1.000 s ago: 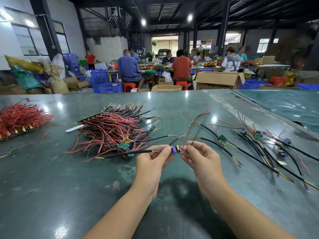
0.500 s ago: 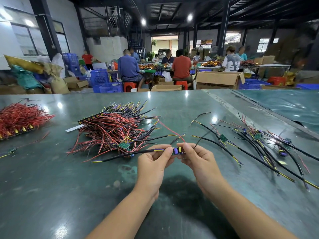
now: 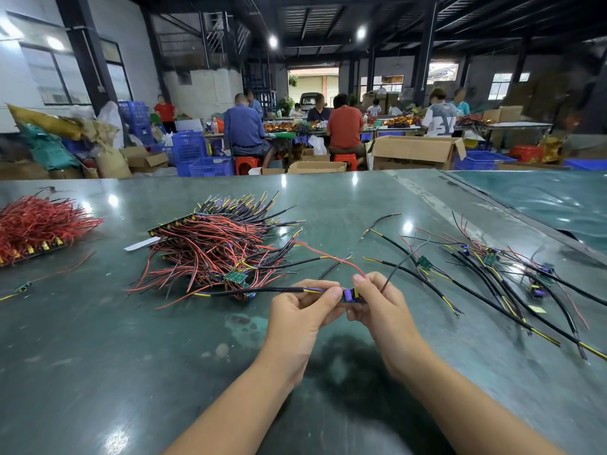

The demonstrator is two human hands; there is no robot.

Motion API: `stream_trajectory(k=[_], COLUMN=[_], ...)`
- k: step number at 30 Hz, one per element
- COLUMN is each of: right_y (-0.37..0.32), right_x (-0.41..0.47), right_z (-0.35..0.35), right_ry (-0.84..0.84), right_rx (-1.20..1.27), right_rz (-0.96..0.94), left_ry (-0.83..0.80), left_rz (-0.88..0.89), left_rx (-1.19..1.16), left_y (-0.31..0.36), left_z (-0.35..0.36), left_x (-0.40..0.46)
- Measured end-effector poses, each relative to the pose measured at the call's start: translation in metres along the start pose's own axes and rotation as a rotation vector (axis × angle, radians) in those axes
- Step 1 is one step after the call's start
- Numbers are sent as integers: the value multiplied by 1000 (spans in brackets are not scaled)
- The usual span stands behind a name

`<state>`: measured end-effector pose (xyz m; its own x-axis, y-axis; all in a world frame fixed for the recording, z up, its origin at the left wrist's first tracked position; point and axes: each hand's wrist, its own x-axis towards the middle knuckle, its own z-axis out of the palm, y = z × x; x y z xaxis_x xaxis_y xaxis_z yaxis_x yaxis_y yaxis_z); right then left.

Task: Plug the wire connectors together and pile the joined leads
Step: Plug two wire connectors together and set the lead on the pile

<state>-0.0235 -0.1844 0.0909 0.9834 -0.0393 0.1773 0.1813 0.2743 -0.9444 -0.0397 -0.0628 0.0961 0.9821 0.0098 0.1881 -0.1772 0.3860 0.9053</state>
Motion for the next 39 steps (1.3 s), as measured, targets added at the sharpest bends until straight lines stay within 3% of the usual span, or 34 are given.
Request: stream_trajectory(k=[5, 10, 15, 21, 26, 31, 35, 37, 39], right_y=[-1, -1, -8, -11, -12, -15, -17, -17, -16], right_x=[2, 9, 19, 20, 23, 27, 32, 31, 28], right_z=[2, -4, -19, -28, -34, -45, -48, -47, -43], right_ry=[-32, 223, 448, 570, 661, 704, 763, 704, 535], right_rx=[-134, -175, 76, 171, 74, -70, 40, 126, 208], right_rz=[34, -128, -154, -173, -155, -226, -173, -127, -54], left_ry=[-6, 75, 168, 168, 143, 90, 73, 85, 111], left_rz=[25, 30, 49, 22, -14, -65, -92, -98, -95], left_rx=[-1, -50, -125, -78, 5, -15, -14, 3, 1], left_y=[1, -2, 3, 0, 1, 1, -5, -7, -7], left_z=[0, 3, -4, -4, -5, 0, 5, 4, 0], left_x=[0, 2, 7, 7, 6, 2, 0, 1, 2])
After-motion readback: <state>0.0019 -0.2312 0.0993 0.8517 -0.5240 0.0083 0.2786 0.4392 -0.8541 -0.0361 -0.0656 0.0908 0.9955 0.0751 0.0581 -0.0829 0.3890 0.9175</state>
